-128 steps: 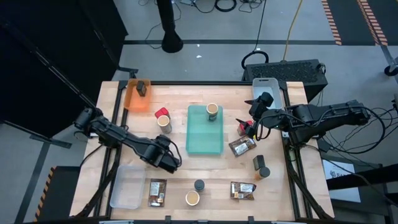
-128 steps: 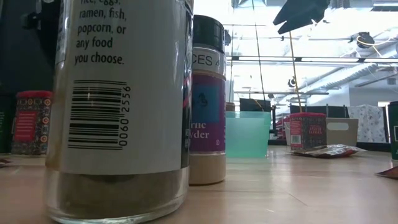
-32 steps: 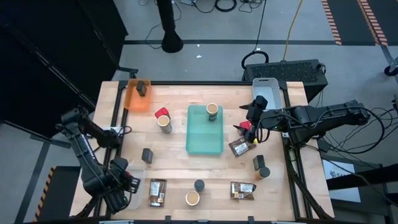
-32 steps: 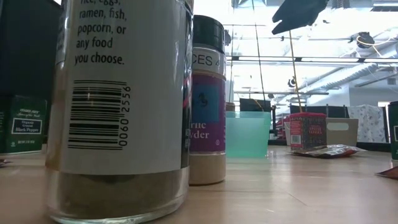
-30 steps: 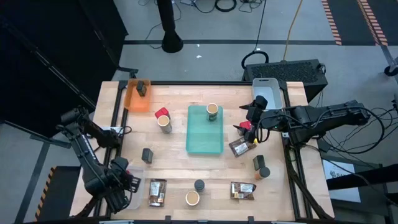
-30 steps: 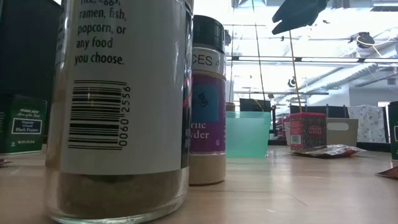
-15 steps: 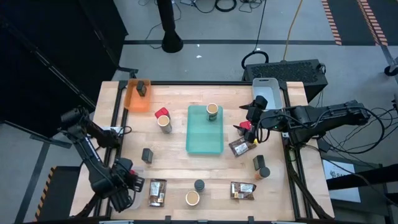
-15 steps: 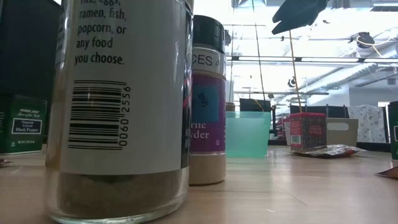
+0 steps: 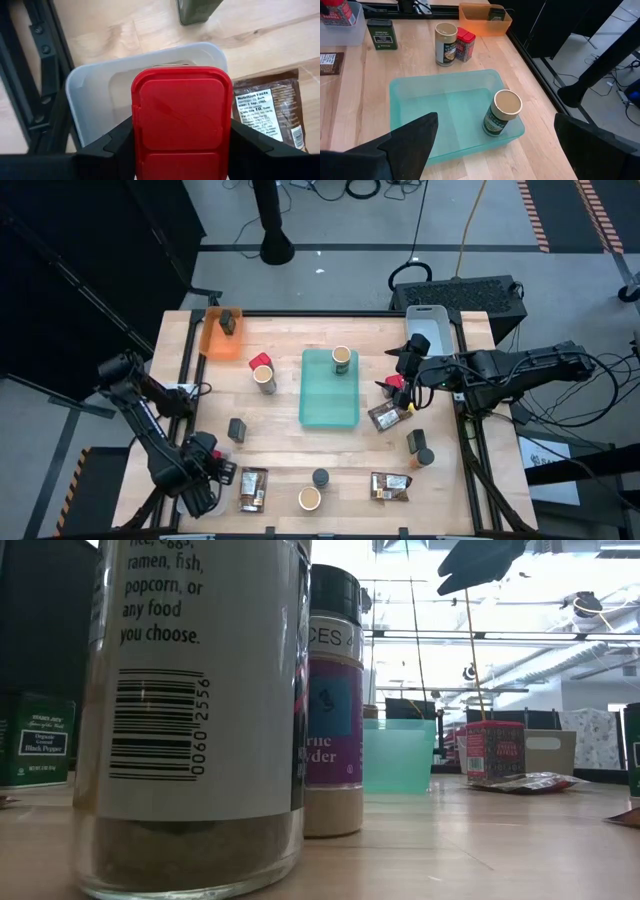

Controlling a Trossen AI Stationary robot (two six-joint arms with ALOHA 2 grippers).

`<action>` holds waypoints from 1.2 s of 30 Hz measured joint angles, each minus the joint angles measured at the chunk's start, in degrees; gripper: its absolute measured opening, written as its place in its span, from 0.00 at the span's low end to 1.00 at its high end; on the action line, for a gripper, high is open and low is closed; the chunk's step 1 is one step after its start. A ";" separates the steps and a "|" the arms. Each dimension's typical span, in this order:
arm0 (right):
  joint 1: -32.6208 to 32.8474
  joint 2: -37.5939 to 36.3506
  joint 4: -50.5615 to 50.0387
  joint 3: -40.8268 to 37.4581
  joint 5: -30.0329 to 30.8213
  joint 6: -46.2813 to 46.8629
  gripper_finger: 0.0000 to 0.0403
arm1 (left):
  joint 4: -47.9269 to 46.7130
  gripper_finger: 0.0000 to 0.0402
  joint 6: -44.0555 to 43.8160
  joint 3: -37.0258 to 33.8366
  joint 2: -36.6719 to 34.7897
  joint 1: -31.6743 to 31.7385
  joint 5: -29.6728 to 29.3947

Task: Sort spices by type
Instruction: Put the bottom red seasoning can into the transparent bin, then put the left black seasoning can into the orange bin

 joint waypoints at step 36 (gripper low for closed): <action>0.00 0.00 -0.04 0.02 0.00 0.18 0.95 | -7.79 0.69 6.29 7.63 -4.28 5.38 -8.34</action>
